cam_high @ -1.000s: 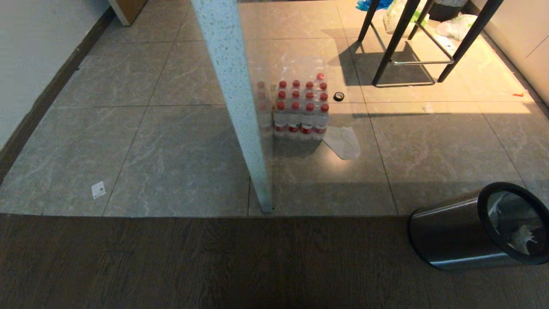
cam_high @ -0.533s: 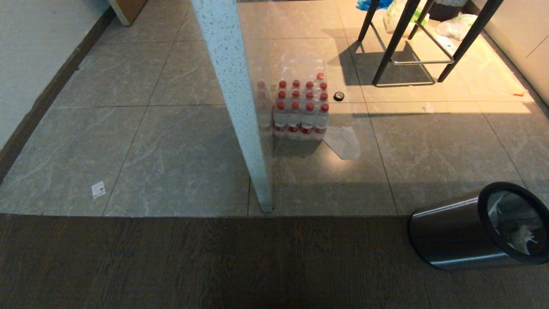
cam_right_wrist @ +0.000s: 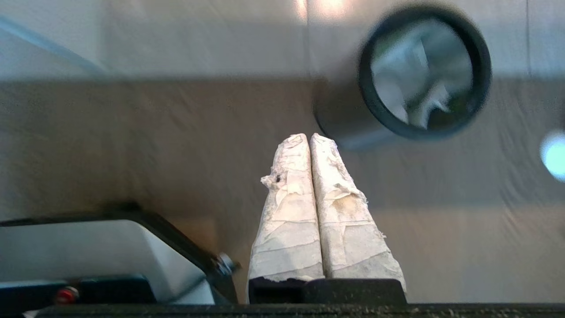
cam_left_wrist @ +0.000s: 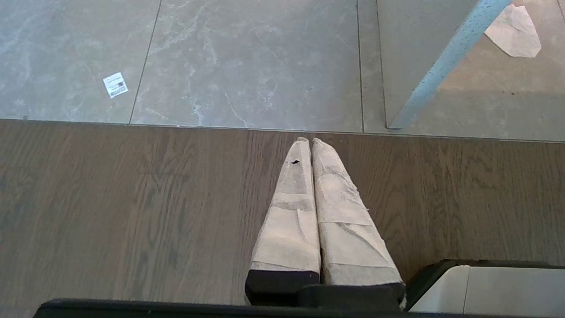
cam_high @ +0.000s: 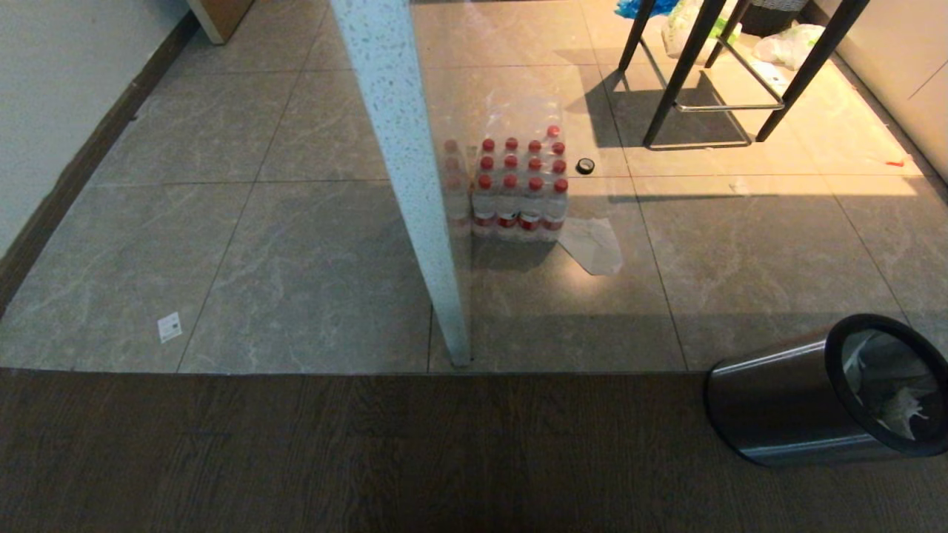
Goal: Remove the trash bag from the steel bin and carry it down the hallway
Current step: Place the outer trash can on the ground
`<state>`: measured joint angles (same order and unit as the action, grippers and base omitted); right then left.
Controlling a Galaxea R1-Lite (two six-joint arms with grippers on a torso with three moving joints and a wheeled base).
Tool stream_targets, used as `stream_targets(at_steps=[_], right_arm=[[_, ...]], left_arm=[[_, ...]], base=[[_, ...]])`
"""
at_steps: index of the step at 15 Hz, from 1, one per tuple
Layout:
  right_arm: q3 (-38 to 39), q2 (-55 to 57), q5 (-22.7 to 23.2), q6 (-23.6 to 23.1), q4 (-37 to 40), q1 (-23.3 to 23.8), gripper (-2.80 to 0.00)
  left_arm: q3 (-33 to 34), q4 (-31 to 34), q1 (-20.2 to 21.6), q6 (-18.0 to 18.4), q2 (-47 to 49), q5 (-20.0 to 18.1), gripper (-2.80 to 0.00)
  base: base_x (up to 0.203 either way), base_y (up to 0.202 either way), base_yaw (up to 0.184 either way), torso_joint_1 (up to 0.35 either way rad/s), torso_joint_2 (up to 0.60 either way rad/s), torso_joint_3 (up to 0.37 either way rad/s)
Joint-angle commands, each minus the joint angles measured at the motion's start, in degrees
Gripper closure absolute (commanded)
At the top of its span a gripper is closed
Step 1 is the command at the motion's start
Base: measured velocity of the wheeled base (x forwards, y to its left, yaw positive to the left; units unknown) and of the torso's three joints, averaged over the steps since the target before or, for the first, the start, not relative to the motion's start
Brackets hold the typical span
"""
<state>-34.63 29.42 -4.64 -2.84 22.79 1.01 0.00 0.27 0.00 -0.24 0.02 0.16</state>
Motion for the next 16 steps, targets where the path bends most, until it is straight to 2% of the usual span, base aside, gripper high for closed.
stream_targets(at_steps=[1, 2, 5, 7, 8, 13, 16], right_arm=[[-2.68, 18.59, -2.29, 0.12, -1.21, 0.07, 0.0], [-2.43, 22.38, -3.12, 0.17, -2.8, 0.22, 0.0], [-0.14, 33.26, -0.87, 0.21, -10.83, 1.86, 0.0], [-1.44, 41.16, 1.63, 0.01, -13.66, 5.96, 0.0], [-2.93, 44.74, 3.36, -0.13, -14.89, 8.91, -2.8], [-12.89, 60.6, 6.52, -0.97, -16.63, 17.89, -2.8], [-15.3, 68.41, 7.16, -1.35, -18.54, 22.82, -2.8]], left_arm=[[0.0, 0.0, 0.0, -0.03, -0.02, 0.02, 0.0], [0.0, 0.0, 0.0, -0.03, -0.02, 0.02, 0.0], [0.0, 0.0, 0.0, -0.03, -0.02, 0.02, 0.0], [0.0, 0.0, 0.0, -0.03, -0.02, 0.02, 0.0], [0.0, 0.0, 0.0, -0.03, -0.02, 0.02, 0.0], [0.0, 0.0, 0.0, -0.03, -0.02, 0.02, 0.0], [0.0, 0.0, 0.0, -0.03, -0.02, 0.02, 0.0]], base=[[0.0, 0.0, 0.0, 0.0, 0.0, 0.0], [0.0, 0.0, 0.0, 0.0, 0.0, 0.0], [0.0, 0.0, 0.0, 0.0, 0.0, 0.0], [0.0, 0.0, 0.0, 0.0, 0.0, 0.0], [0.0, 0.0, 0.0, 0.0, 0.0, 0.0], [0.0, 0.0, 0.0, 0.0, 0.0, 0.0], [0.0, 0.0, 0.0, 0.0, 0.0, 0.0]])
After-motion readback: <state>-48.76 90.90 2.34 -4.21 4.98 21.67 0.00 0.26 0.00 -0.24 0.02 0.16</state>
